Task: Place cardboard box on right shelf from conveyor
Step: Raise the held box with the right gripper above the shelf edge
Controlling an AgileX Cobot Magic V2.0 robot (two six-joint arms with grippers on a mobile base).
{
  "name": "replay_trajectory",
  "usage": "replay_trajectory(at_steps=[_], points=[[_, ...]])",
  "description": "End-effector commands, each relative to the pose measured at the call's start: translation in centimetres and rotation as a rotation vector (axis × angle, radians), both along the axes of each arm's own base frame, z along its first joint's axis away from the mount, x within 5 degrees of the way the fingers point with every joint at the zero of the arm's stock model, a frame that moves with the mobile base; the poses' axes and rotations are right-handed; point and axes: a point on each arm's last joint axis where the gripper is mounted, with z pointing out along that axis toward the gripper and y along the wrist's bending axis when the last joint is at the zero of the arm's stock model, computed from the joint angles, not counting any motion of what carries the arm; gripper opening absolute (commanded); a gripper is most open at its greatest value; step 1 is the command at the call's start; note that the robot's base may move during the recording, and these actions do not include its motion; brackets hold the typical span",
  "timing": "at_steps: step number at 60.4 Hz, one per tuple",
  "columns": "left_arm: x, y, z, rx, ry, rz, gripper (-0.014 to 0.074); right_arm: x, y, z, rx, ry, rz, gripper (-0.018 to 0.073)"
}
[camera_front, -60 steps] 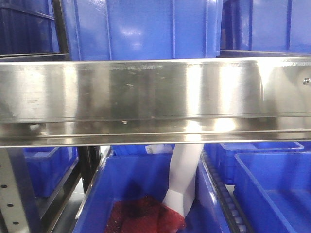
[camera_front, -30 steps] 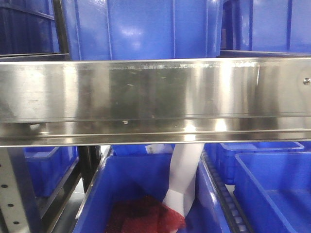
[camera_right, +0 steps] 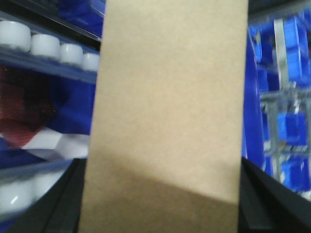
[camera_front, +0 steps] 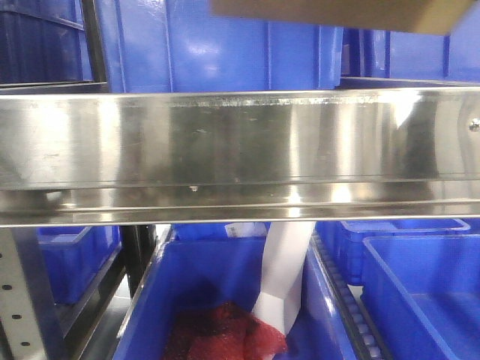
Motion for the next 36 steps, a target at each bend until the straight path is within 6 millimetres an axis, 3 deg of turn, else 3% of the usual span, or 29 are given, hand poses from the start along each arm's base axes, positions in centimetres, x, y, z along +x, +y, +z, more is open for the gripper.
replay_trajectory(at_steps=[1,19,36], points=[[-0.1,0.1,0.6,-0.011,-0.092,0.005,-0.0116,1.0,1.1,2.4,0.066,-0.170,0.025,0.0172],[-0.1,0.1,0.6,-0.011,-0.092,0.005,-0.0116,5.5,3.9,-0.9,0.017,-0.085,0.027,0.0172],[-0.1,0.1,0.6,-0.011,-0.092,0.005,-0.0116,7.2,5.1,-3.1,0.047,-0.016,0.016,0.0172]])
